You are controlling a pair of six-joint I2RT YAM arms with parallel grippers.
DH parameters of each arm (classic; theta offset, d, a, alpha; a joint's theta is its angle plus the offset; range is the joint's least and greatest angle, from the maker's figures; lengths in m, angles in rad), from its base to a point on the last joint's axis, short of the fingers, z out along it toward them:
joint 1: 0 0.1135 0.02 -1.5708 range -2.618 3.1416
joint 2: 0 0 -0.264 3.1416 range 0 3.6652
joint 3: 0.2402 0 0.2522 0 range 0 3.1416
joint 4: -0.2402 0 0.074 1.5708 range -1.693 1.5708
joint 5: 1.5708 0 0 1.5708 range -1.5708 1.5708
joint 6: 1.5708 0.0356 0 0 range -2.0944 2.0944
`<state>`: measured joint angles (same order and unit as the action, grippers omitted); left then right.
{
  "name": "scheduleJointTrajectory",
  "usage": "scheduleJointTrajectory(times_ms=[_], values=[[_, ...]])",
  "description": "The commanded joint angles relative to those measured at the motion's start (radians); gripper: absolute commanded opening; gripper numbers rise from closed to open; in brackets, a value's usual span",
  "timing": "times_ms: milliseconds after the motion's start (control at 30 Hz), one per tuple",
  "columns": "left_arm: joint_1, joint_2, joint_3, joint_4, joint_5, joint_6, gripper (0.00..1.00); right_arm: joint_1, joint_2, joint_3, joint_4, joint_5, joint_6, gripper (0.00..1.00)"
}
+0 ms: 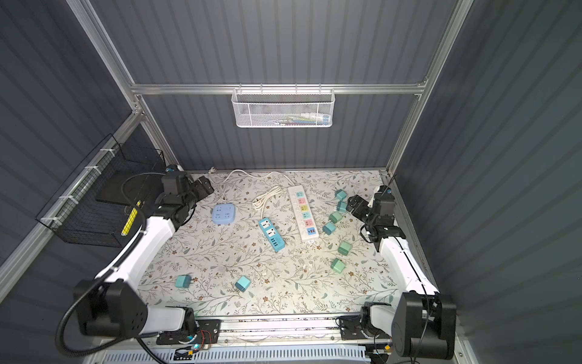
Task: Insert the plug
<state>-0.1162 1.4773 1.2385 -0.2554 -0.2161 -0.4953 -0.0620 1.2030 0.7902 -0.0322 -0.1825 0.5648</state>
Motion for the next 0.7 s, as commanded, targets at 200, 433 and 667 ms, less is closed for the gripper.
scheduleJointTrajectory(times_ms=[200, 433, 667], values=[[-0.008, 0.476, 0.358, -0.223, -0.027, 0.056, 0.94, 0.016, -0.001, -0.017, -0.014, -0.107, 0.013, 0.94], [-0.014, 0.717, 0.561, -0.230, -0.015, 0.126, 0.92, 0.043, 0.012, 0.014, -0.081, -0.120, -0.009, 0.94], [-0.014, 0.847, 0.650, -0.232, 0.030, 0.184, 0.85, 0.069, -0.028, 0.037, -0.159, -0.089, -0.027, 0.94]])
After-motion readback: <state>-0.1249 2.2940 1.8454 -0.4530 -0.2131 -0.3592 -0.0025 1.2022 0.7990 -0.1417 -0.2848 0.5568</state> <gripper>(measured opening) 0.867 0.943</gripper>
